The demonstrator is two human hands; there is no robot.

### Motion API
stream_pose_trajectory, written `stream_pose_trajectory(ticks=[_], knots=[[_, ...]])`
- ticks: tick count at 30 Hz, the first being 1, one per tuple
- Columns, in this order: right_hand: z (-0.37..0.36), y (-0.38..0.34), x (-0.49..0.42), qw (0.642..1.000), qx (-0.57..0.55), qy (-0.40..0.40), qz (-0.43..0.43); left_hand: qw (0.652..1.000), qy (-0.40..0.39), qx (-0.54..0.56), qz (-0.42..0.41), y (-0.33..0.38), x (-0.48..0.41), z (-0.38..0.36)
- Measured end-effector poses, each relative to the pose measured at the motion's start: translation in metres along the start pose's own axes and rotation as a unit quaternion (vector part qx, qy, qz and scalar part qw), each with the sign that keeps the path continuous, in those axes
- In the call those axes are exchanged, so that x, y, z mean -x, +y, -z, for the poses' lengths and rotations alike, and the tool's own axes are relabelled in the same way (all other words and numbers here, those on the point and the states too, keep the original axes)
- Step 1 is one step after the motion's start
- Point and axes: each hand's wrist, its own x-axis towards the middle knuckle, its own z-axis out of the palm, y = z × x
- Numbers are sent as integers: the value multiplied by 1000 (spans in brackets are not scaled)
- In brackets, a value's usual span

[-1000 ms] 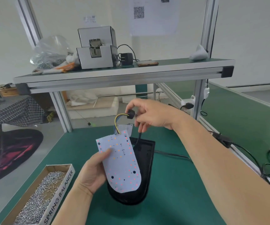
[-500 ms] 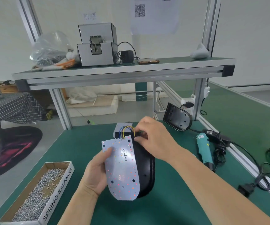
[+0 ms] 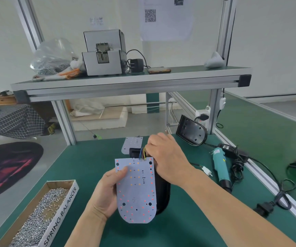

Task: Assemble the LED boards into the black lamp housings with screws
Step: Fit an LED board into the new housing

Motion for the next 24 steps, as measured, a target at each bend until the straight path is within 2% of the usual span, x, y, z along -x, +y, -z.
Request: stream_pose_trajectory(ticks=[3,5,7,10,24], knots=[[3,9,-1,983,-165,-8,-86,1000,-7,-11,-5,8,-1,1],[8,19,-4,961,-215,-86,-150,999,-15,-29,-3,12,0,1],[9,23,-8,968,-164,-134,-135,999,-22,-46,-2,16,-1,-1],[6,19,-9,977,-107,-121,-136,998,-20,-58,1,18,-1,-5],[-11,21,-5,980,-88,-119,-131,991,-70,-105,37,17,3,-7]])
